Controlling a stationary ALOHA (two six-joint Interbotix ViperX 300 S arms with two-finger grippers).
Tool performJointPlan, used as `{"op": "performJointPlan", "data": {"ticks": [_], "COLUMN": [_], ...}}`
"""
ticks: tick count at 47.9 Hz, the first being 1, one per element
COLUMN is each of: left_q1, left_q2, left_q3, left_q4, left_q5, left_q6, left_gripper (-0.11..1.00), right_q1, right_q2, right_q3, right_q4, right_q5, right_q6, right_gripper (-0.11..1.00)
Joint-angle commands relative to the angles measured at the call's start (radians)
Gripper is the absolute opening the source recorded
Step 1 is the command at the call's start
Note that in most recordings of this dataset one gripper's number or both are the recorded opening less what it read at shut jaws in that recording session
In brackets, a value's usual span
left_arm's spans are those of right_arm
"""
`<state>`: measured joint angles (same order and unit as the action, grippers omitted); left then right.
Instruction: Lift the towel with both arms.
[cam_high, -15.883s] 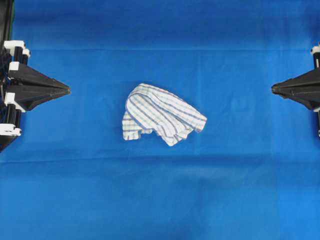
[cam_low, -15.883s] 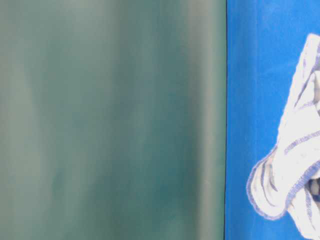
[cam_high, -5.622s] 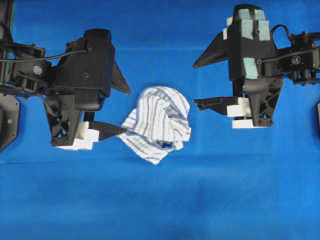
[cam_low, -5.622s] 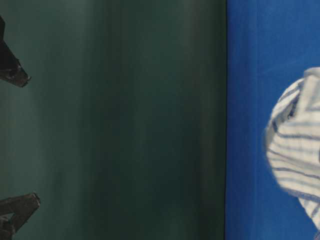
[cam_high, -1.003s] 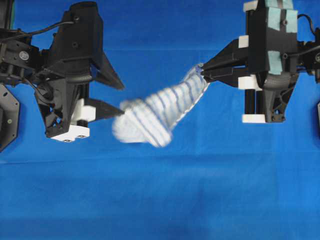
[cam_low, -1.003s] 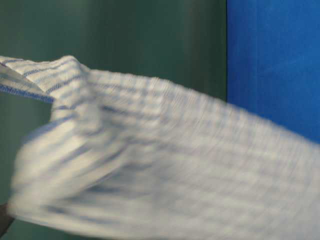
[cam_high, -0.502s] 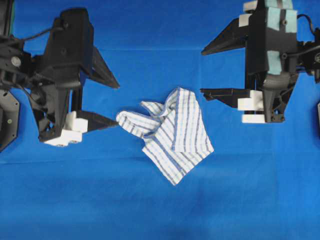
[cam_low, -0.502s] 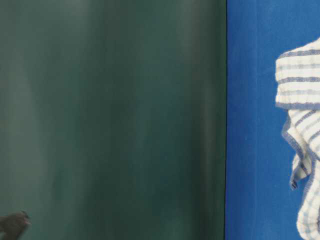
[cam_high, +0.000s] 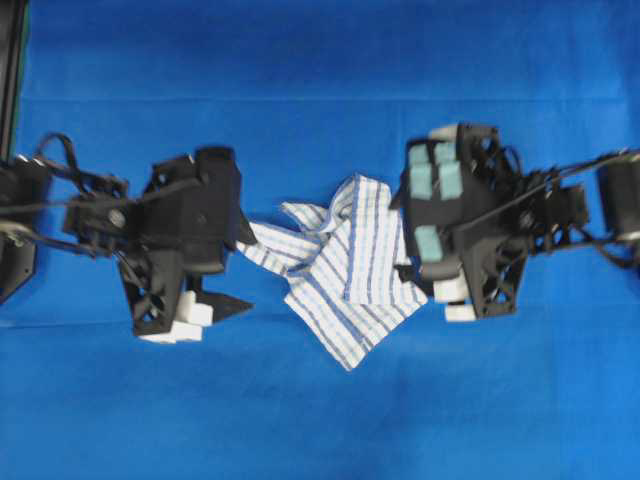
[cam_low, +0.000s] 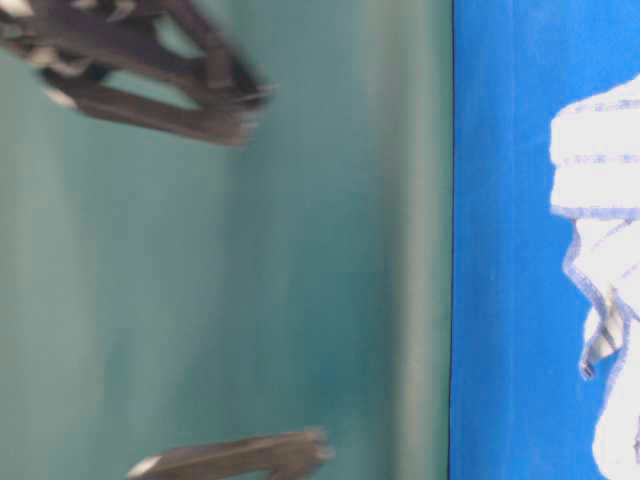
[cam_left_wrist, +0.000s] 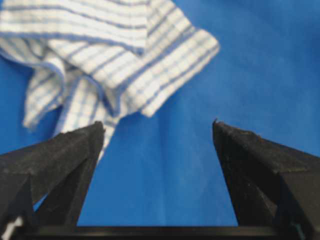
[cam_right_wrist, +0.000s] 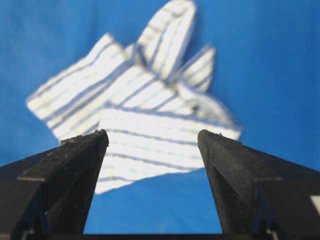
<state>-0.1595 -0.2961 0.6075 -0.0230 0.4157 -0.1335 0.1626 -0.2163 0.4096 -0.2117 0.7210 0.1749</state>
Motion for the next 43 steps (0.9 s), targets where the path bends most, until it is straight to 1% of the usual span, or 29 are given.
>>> {"op": "performJointPlan", "data": {"ticks": [1,9,21,25,36,43], "left_q1": [-0.02,-0.06,-0.067,-0.067,-0.067,-0.067], "left_q2": [0.026,0.123,0.276,0.319,0.417,0.454], "left_q3": [0.011,0.012,-0.002,-0.002,0.002,0.009], "left_q4": [-0.002,-0.002,-0.002,-0.002,-0.002,-0.002], "left_q5": [-0.081,-0.178,-0.216,-0.239,-0.351,-0.38], "left_q6": [-0.002,-0.002,-0.002,-0.002,-0.002,0.0], "left_gripper": [0.84,0.84,0.84,0.84,0.84,0.84], "right_q1": [0.02,0.041,0.049,0.051,0.055,0.064], "right_q2": [0.005,0.038,0.144,0.178,0.261,0.316], "right_q3": [0.023,0.083,0.17,0.187,0.216,0.221], "right_q4": [0.005,0.02,0.035,0.04,0.041,0.041], "right_q5": [-0.051,-0.121,-0.258,-0.304,-0.394,-0.434], "right_q6": [0.014,0.048,0.08,0.083,0.083,0.083], "right_gripper": [0.7,0.7,0.7,0.7,0.7,0.7]}}
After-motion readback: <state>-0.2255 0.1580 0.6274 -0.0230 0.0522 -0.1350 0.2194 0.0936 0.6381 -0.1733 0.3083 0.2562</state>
